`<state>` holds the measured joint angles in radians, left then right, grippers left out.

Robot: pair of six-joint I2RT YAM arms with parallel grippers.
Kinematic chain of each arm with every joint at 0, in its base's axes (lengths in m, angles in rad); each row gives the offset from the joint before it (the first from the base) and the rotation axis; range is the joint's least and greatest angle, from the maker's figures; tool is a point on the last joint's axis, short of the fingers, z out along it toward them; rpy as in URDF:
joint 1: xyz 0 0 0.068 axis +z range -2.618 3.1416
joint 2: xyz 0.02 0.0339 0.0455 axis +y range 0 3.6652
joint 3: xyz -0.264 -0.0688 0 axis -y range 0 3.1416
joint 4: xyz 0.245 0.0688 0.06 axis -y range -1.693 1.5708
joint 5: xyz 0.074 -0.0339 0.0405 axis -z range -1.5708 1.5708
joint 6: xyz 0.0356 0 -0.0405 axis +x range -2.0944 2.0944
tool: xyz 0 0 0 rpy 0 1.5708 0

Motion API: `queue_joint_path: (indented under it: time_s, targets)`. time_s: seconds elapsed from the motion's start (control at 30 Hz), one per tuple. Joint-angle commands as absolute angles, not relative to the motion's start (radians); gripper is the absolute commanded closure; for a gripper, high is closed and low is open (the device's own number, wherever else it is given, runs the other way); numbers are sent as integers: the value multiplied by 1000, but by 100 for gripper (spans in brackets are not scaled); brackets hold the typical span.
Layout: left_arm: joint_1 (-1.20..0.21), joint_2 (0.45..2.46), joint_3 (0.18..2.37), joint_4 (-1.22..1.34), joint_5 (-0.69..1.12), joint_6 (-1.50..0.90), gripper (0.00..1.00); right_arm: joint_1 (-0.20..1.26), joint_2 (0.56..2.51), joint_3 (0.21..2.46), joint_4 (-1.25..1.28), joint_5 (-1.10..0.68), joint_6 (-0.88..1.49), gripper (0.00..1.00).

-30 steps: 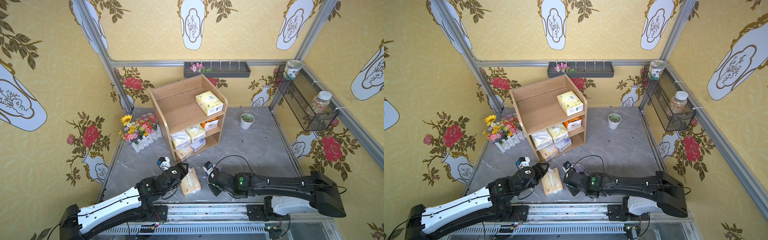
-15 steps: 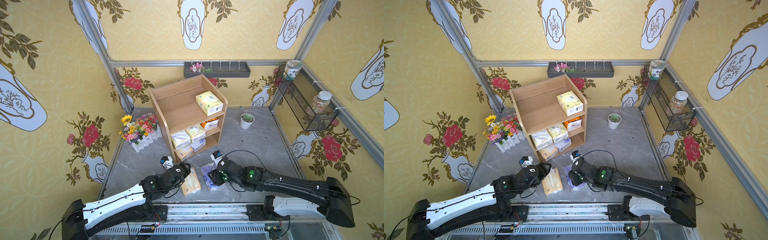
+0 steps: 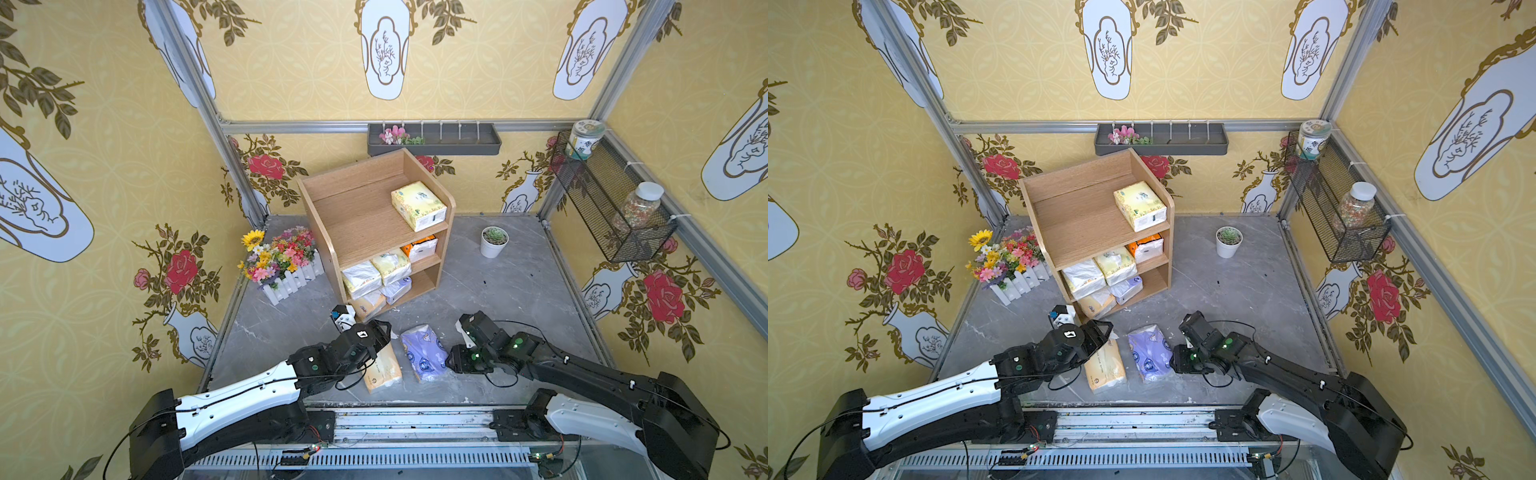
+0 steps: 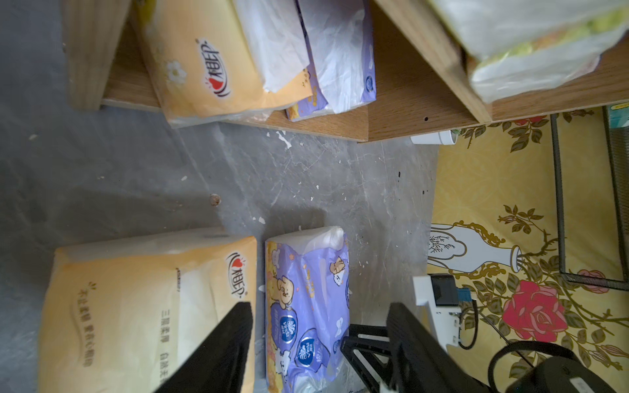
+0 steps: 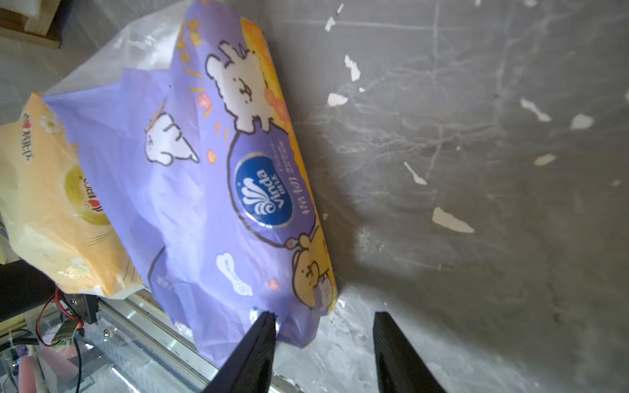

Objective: Remove the tissue boxes from the shelf
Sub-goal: Move the box of tissues to the center of the board.

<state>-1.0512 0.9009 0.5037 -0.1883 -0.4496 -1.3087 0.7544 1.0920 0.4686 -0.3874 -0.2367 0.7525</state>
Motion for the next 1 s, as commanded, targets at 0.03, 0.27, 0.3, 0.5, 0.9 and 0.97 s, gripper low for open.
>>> queue_joint_path:
  time_s: [0.03, 0.27, 0.3, 0.5, 0.9, 0.97]
  targets:
    - [-1049, 902, 505, -155, -440, -1282, 31, 756, 1137, 454, -272, -264, 758, 57]
    - [-1049, 897, 503, -160, -437, -1283, 31, 769, 1217, 493, -239, -255, 682, 60]
    - [-1049, 897, 502, -160, -440, -1285, 31, 769, 1223, 499, -237, -256, 671, 60]
    - [-1049, 897, 498, -164, -445, -1300, 31, 790, 1247, 511, -236, -254, 642, 66]
    - [-1048, 895, 489, -142, -459, -1307, 31, 757, 1157, 584, -340, -208, 598, 44]
    - [-1049, 906, 495, -137, -453, -1305, 31, 757, 1218, 596, -296, -208, 594, 44]
